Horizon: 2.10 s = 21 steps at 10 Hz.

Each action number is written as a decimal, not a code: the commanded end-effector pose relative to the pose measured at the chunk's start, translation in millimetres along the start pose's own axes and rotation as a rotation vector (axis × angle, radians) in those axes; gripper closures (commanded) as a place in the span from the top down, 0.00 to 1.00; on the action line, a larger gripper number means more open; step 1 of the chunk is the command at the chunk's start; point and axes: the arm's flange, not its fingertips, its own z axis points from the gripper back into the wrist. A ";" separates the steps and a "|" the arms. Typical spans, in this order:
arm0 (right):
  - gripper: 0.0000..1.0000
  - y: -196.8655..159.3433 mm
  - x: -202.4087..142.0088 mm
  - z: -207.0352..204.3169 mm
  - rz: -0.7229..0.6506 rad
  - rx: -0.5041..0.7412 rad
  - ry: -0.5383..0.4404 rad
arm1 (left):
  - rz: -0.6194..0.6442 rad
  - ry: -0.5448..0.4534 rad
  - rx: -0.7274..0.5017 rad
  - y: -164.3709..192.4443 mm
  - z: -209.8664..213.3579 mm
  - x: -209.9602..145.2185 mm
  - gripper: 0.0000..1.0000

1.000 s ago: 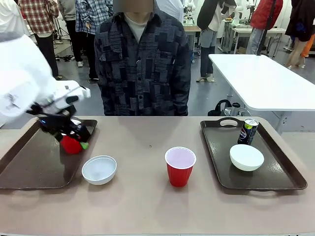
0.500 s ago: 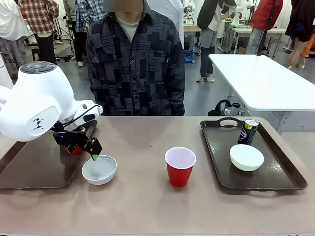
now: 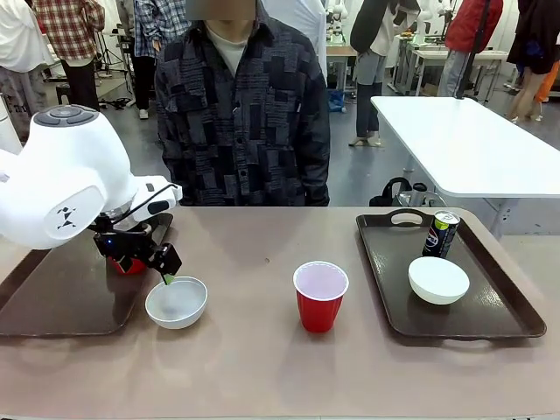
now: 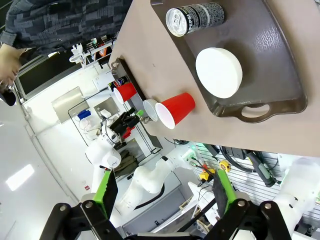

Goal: Prepare tableware on both trays.
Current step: Pick up a Picnic Bowl from the table and place it on a Handle tray.

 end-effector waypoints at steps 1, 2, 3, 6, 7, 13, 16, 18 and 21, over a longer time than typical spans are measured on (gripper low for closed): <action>1.00 1.3 -1.4 0.4 -0.001 0.006 0.001 | 0.060 0.061 -0.019 -4.0 -8.3 -3.0 1.00; 1.00 1.3 -1.4 0.4 -0.001 0.006 0.001 | 0.076 0.110 -0.019 -5.9 -13.5 -1.6 1.00; 1.00 1.3 -1.4 0.4 -0.001 0.006 0.001 | 0.090 0.132 -0.029 -6.6 -22.4 2.2 1.00; 1.00 1.3 -1.4 0.4 -0.001 0.006 0.001 | 0.070 0.107 -0.071 -6.6 -27.4 5.1 0.00; 1.00 1.3 -1.4 0.4 -0.001 0.006 0.001 | 0.079 0.109 -0.074 -6.1 -27.8 4.6 0.00; 1.00 1.3 -1.4 0.4 -0.001 0.006 0.001 | 0.088 0.121 -0.077 -4.3 -29.0 9.1 0.00; 1.00 1.3 -1.4 0.4 -0.001 0.006 0.001 | 0.097 0.108 -0.094 -2.3 -22.8 7.9 0.00; 1.00 1.3 -1.4 0.4 -0.001 0.006 0.001 | 0.062 0.054 -0.180 16.3 26.3 -1.2 0.00; 1.00 1.3 -1.4 0.4 -0.001 0.006 0.001 | 0.128 0.026 -0.196 78.6 73.1 -16.8 0.00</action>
